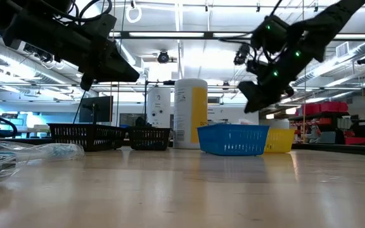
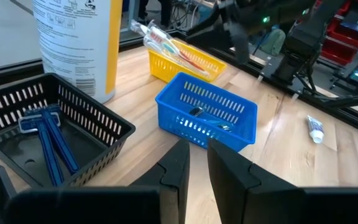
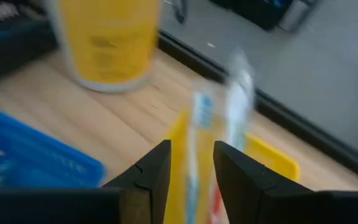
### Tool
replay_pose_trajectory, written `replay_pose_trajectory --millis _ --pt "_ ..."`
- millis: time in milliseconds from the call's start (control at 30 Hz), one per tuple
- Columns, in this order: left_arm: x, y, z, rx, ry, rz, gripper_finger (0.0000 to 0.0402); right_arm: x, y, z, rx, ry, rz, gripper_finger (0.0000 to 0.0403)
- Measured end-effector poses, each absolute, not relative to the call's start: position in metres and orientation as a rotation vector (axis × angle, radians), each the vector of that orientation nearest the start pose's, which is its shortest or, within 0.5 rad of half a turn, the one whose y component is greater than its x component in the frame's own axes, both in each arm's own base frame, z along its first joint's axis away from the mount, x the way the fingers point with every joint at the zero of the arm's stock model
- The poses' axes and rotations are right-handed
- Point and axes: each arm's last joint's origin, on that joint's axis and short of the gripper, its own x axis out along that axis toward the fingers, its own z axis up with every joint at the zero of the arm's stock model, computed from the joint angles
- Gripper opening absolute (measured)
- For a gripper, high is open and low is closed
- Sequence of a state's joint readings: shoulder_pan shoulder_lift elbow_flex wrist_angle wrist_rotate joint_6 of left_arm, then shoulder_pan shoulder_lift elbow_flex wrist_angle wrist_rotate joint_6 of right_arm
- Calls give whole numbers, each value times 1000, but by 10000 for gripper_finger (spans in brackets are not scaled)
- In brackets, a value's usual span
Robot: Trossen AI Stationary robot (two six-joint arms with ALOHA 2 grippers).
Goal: Pick & Place Travel size toiletries
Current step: Put the white toothpaste into the left black bin
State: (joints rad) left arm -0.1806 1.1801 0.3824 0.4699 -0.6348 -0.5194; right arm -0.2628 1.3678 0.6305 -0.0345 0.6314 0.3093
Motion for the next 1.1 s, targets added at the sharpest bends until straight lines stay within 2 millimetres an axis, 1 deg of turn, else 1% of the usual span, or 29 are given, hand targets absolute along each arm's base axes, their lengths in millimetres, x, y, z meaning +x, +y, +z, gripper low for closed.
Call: replay_pose_trajectory --millis 67,167,333,433,600,767,867,1000,1100 --pt "219 -23 185 -376 180 513 63 247 -80 185 99 638 -894 131" --pt "220 -24 185 -379 194 471 63 254 -74 189 77 624 -773 131" --pt "221 -27 184 -345 240 346 63 263 -60 192 154 600 -458 131" --pt "221 -28 184 -321 249 332 66 266 -51 193 181 595 -330 131" --pt "221 -29 184 -327 255 312 92 268 -39 193 177 596 -260 131" --pt "220 -36 184 -305 262 270 125 270 -29 193 169 592 -219 131" --pt "222 -39 188 -307 251 256 139 271 -22 193 148 599 -146 131" --pt "222 -40 190 -308 247 254 144 270 -3 191 105 639 8 131" --pt "222 -40 189 -307 251 256 140 262 15 188 92 716 88 131"
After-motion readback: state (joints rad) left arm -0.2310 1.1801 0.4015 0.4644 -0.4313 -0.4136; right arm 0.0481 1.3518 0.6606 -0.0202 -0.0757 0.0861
